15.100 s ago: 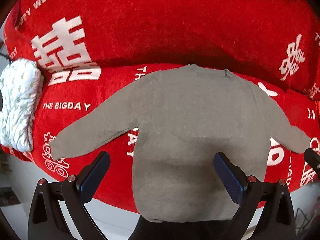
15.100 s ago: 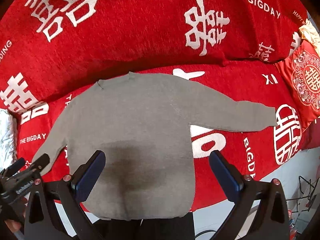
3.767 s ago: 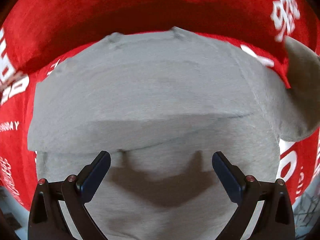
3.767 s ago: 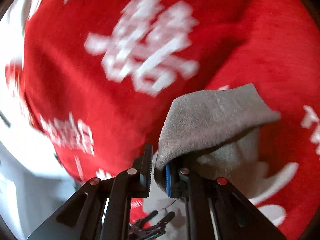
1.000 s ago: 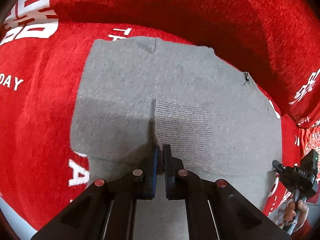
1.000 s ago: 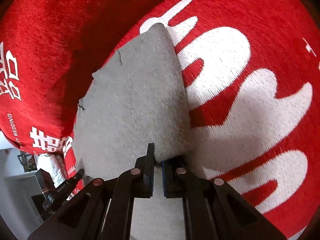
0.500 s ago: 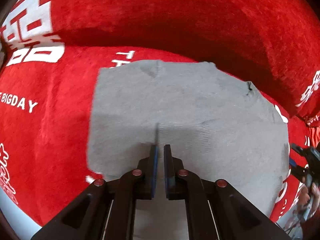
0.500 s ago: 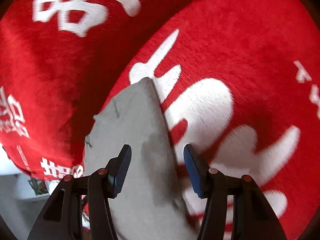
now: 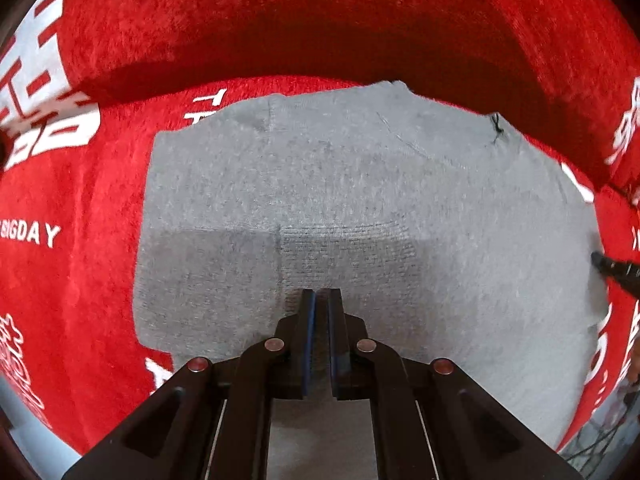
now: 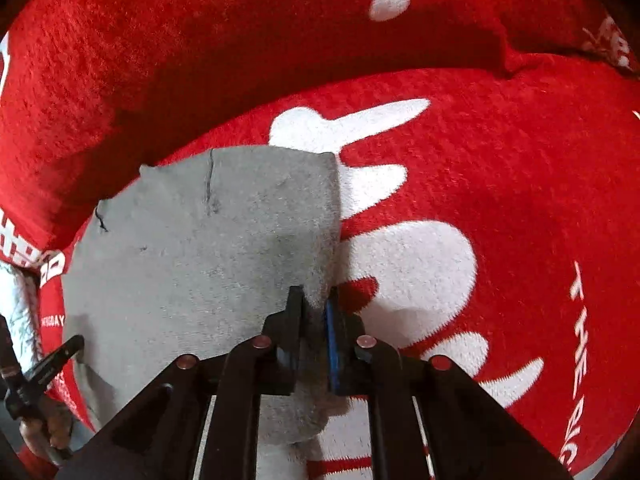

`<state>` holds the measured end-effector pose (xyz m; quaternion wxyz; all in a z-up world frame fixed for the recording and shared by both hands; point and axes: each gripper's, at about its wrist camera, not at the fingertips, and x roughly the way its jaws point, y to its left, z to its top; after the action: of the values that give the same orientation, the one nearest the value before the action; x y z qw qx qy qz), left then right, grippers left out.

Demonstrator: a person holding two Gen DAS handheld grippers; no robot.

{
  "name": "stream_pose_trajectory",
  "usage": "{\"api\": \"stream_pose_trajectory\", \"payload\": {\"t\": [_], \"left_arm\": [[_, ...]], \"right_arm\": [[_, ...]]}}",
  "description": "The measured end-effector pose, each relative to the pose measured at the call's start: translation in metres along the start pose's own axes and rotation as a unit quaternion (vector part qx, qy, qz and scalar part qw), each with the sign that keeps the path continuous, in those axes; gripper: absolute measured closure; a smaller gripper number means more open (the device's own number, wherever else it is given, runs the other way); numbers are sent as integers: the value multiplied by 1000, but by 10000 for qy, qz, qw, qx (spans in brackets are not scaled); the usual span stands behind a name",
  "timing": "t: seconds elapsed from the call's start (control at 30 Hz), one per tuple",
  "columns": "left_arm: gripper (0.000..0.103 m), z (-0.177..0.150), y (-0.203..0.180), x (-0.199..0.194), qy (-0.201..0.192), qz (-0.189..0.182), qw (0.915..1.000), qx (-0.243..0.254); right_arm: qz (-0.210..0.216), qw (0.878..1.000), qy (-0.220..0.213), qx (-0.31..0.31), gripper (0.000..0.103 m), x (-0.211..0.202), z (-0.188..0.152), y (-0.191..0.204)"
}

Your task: Fold small clothes

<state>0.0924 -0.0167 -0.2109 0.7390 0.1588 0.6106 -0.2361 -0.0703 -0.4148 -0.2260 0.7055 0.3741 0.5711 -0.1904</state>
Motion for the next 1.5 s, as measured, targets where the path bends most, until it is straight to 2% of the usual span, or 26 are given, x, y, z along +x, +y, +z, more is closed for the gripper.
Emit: {"api": "stream_pose_trajectory", "payload": {"t": [0.1,0.23,0.4,0.6,0.73,1.1,1.33,1.5], "left_arm": [[96,-2,5,-2,45,26,10000,-37],[96,-3,12,-7,136,85,9997,-188],[96,-13,15,-11,159,74,9996,-205],[96,-13,18,-12,200,72,9994,-262],[96,-16,20,-8,241,72,9994,-254],[96,-30,12,-13,336,95,9993,-162],[96,-38,6,-15,304,296,9991,-88],[96,-41,6,-19,297,376,9988,-116]], "right_arm": [[-63,9997,48,244,84,-9,-5,-9],[-155,9996,-38,216,84,-32,-15,-6],[201,9998,-7,-52,84,-49,-35,22],[262,9989,206,-340,84,-27,-47,53],[83,9984,447,-347,84,-3,-53,51],[57,9977,641,-216,83,-16,-61,47],[342,9963,735,274,81,-25,-73,41],[465,9952,787,344,79,-24,-78,47]]}}
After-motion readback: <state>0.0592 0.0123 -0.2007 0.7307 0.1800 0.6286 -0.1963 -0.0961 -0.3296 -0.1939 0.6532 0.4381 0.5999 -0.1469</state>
